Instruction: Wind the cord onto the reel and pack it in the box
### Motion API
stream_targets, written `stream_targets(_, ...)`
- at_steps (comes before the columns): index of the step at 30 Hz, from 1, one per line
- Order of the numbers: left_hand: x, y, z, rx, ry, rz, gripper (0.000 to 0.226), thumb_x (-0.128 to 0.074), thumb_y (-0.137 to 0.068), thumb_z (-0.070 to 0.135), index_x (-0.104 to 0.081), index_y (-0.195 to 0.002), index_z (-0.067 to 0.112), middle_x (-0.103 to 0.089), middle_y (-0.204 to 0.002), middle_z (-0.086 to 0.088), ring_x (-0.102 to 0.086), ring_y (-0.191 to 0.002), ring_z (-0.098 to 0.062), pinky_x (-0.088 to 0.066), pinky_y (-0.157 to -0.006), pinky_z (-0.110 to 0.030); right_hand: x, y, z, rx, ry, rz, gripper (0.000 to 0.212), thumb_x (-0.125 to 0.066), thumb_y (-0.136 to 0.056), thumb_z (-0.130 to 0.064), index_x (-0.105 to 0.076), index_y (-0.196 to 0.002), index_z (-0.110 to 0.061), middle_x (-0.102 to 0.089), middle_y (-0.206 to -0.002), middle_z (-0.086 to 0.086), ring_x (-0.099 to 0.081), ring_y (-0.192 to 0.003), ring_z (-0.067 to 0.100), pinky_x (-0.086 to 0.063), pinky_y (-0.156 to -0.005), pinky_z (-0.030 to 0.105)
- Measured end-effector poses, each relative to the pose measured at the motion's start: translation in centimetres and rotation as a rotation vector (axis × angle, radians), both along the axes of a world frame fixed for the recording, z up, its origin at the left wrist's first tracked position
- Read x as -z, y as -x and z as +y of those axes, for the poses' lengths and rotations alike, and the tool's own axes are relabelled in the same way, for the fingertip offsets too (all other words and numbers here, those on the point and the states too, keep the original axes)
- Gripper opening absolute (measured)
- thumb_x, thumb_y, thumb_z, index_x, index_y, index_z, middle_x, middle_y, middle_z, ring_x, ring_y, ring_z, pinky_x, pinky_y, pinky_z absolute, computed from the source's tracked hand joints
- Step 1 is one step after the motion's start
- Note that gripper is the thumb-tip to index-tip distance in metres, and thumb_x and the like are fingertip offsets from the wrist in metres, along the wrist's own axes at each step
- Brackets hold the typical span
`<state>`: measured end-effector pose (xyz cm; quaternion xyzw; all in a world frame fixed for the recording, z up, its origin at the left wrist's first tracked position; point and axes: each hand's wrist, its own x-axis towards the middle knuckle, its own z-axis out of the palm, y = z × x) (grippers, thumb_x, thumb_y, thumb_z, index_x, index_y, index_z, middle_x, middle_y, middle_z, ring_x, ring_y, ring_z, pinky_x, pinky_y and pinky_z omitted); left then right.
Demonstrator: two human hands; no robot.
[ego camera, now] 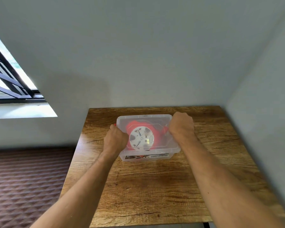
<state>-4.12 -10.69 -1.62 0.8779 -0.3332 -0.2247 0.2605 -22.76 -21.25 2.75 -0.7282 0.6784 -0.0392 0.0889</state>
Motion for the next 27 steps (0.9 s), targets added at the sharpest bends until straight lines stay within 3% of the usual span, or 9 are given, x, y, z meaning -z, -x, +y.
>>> stream_targets(3,0.7,0.3,0.7,0.004,0.098,-0.039,0.038,-0.056,-0.092,0.012,-0.048,-0.129,0.002,-0.067,-0.119,-0.017,-0.067,-0.102,-0.037,-0.052,-0.072,-0.040,-0.3,0.8,-0.5,0.020,-0.022,-0.064,0.015,-0.073,-0.087,-0.018,-0.069,-0.098,-0.007,-0.071,-0.092,0.008,-0.067,-0.081,0.024,-0.058,-0.068,0.034)
stream_targets(5,1.0,0.4,0.7,-0.002,0.126,-0.052,0.035,-0.054,-0.092,0.011,-0.049,-0.126,0.002,-0.068,-0.117,-0.016,-0.065,-0.093,-0.032,-0.049,-0.068,-0.037,-0.2,1.0,-0.3,0.020,-0.002,-0.057,0.015,-0.071,-0.090,-0.019,-0.069,-0.098,-0.008,-0.067,-0.085,0.006,-0.063,-0.074,0.022,-0.054,-0.062,0.032)
stream_targets(8,0.9,0.4,0.8,-0.004,0.137,-0.058,0.035,-0.049,-0.092,0.011,-0.049,-0.126,0.002,-0.068,-0.116,-0.017,-0.065,-0.092,-0.031,-0.052,-0.071,-0.040,-0.1,0.4,0.4,-0.012,0.035,-0.004,0.016,-0.068,-0.091,-0.018,-0.070,-0.100,-0.006,-0.067,-0.087,0.008,-0.053,-0.069,0.020,-0.045,-0.060,0.030)
stream_targets(11,0.5,0.6,1.0,0.009,0.117,-0.034,0.039,-0.047,-0.091,0.010,-0.047,-0.129,0.002,-0.067,-0.120,-0.019,-0.066,-0.104,-0.038,-0.054,-0.081,-0.045,-0.5,-0.2,0.8,-0.064,0.036,0.078,0.016,-0.061,-0.096,-0.015,-0.070,-0.106,-0.006,-0.071,-0.099,0.009,-0.060,-0.074,0.021,-0.049,-0.064,0.030)
stream_targets(13,0.1,0.6,1.2,0.026,0.095,-0.014,0.052,-0.046,-0.091,0.011,-0.040,-0.141,-0.002,-0.061,-0.135,-0.021,-0.061,-0.120,-0.040,-0.053,-0.096,-0.048,-0.7,-0.6,1.1,-0.097,0.041,0.109,0.017,-0.059,-0.097,-0.013,-0.070,-0.108,-0.007,-0.073,-0.103,0.009,-0.069,-0.088,0.024,-0.055,-0.073,0.033)
stream_targets(16,-0.5,-0.4,1.4,0.168,0.031,-0.077,0.069,-0.037,-0.097,0.012,-0.010,-0.159,-0.005,-0.024,-0.166,-0.024,-0.025,-0.154,-0.037,-0.023,-0.126,-0.045,-0.4,-1.2,1.3,-0.141,0.057,0.042,0.024,-0.050,-0.099,-0.009,-0.062,-0.120,-0.005,-0.068,-0.116,0.014,-0.067,-0.102,0.028,-0.054,-0.082,0.036)
stream_targets(18,-1.6,-2.3,0.9,0.274,0.033,-0.182,0.065,-0.029,-0.106,0.023,-0.002,-0.160,-0.002,-0.009,-0.171,-0.018,-0.006,-0.159,-0.031,-0.009,-0.129,-0.044,-0.5,-1.5,0.8,-0.217,0.040,0.050,0.041,-0.044,-0.099,-0.007,-0.044,-0.139,-0.003,-0.053,-0.137,0.019,-0.054,-0.122,0.034,-0.048,-0.098,0.041)
stream_targets(20,-3.7,-4.6,-0.3,0.334,0.035,-0.287,0.066,-0.023,-0.109,0.037,-0.002,-0.161,0.002,-0.005,-0.172,-0.014,-0.001,-0.159,-0.028,-0.005,-0.129,-0.044,-1.4,-1.6,-0.1,-0.325,0.022,0.113,0.060,-0.046,-0.096,-0.007,-0.025,-0.152,-0.003,-0.035,-0.153,0.019,-0.032,-0.141,0.036,-0.033,-0.113,0.044)
stream_targets(27,-17.3,-10.7,-5.6,0.327,0.232,-0.592,0.078,-0.020,-0.105,0.054,-0.002,-0.161,0.003,0.000,-0.172,-0.015,0.004,-0.159,-0.029,-0.003,-0.129,-0.041,-12.7,-3.2,-4.6,-0.472,0.168,-0.158,0.076,-0.046,-0.089,-0.003,-0.012,-0.158,-0.008,-0.015,-0.164,0.011,-0.011,-0.151,0.024,-0.018,-0.118,0.036)
